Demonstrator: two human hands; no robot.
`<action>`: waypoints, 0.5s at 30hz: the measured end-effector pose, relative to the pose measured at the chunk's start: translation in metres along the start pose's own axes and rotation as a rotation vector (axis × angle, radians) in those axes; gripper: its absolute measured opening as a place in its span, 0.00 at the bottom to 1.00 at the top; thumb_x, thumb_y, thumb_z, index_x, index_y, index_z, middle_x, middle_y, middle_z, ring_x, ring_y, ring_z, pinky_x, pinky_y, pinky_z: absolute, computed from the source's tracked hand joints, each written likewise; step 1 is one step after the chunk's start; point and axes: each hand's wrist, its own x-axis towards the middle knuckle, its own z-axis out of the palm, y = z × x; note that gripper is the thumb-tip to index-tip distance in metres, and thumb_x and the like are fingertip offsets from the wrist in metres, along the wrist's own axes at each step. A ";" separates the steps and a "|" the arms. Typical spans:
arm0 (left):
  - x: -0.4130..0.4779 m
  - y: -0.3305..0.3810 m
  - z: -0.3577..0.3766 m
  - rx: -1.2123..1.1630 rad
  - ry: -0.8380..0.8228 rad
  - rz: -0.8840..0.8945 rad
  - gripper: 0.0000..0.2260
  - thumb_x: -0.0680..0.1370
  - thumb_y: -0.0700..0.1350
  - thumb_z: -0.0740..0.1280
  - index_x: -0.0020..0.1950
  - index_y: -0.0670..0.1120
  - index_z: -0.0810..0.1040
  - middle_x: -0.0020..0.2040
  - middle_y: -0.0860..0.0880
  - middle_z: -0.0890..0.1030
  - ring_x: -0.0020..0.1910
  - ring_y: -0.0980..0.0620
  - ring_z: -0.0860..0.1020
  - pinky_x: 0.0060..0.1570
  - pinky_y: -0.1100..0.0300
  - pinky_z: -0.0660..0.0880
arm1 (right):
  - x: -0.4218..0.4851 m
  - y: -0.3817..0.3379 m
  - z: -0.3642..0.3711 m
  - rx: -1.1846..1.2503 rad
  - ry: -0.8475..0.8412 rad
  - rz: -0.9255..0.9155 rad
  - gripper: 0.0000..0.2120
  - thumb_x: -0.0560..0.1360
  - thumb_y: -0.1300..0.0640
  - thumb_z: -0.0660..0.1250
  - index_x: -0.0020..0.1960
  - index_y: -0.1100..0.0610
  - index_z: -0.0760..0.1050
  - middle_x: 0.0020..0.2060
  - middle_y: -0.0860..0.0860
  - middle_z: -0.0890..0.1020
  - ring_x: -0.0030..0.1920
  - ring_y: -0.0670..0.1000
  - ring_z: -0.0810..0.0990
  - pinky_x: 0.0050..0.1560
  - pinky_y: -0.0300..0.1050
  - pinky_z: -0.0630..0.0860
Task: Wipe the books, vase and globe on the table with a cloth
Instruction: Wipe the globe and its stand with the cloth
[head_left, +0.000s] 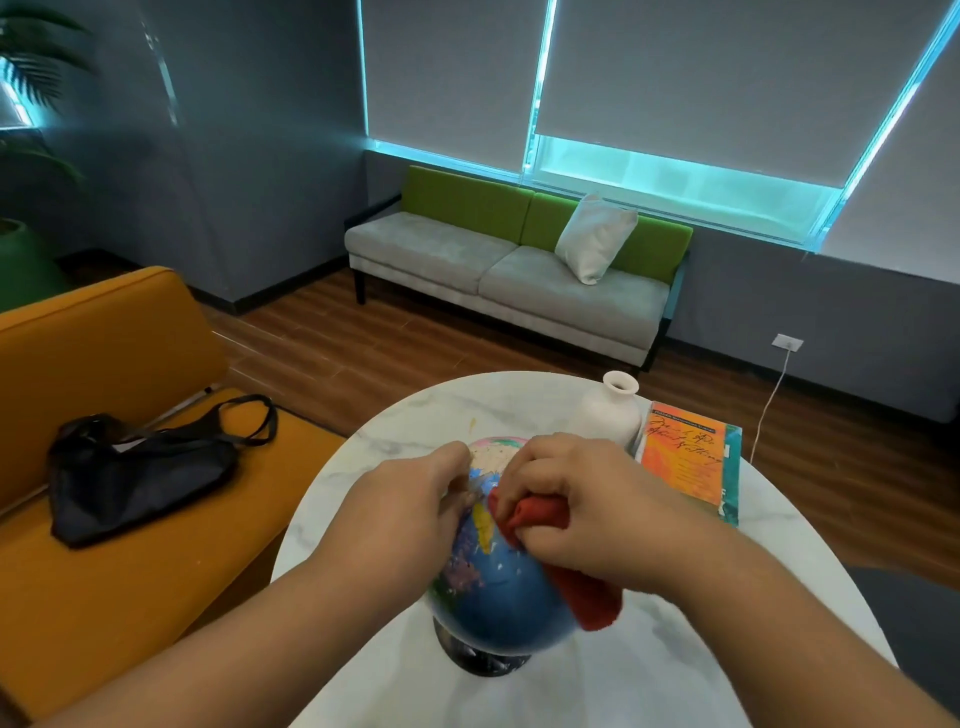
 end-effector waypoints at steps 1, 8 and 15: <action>0.000 -0.001 0.001 -0.008 0.004 -0.002 0.04 0.80 0.54 0.61 0.49 0.56 0.69 0.51 0.56 0.81 0.43 0.54 0.77 0.34 0.66 0.70 | -0.001 0.003 -0.003 0.008 0.006 0.011 0.10 0.72 0.54 0.69 0.53 0.45 0.80 0.53 0.37 0.75 0.53 0.39 0.69 0.47 0.23 0.67; -0.001 -0.001 0.000 -0.020 0.041 0.006 0.04 0.80 0.52 0.61 0.47 0.55 0.68 0.45 0.53 0.81 0.40 0.53 0.75 0.34 0.62 0.71 | 0.008 -0.009 0.014 -0.075 0.055 -0.148 0.13 0.72 0.55 0.69 0.56 0.47 0.81 0.56 0.39 0.76 0.56 0.38 0.65 0.54 0.24 0.60; 0.000 -0.004 0.002 -0.023 0.046 -0.003 0.05 0.80 0.53 0.62 0.46 0.54 0.68 0.54 0.55 0.82 0.47 0.53 0.78 0.43 0.55 0.78 | 0.007 0.004 0.007 0.036 0.134 0.017 0.10 0.71 0.55 0.69 0.50 0.46 0.81 0.50 0.39 0.77 0.53 0.40 0.70 0.51 0.29 0.69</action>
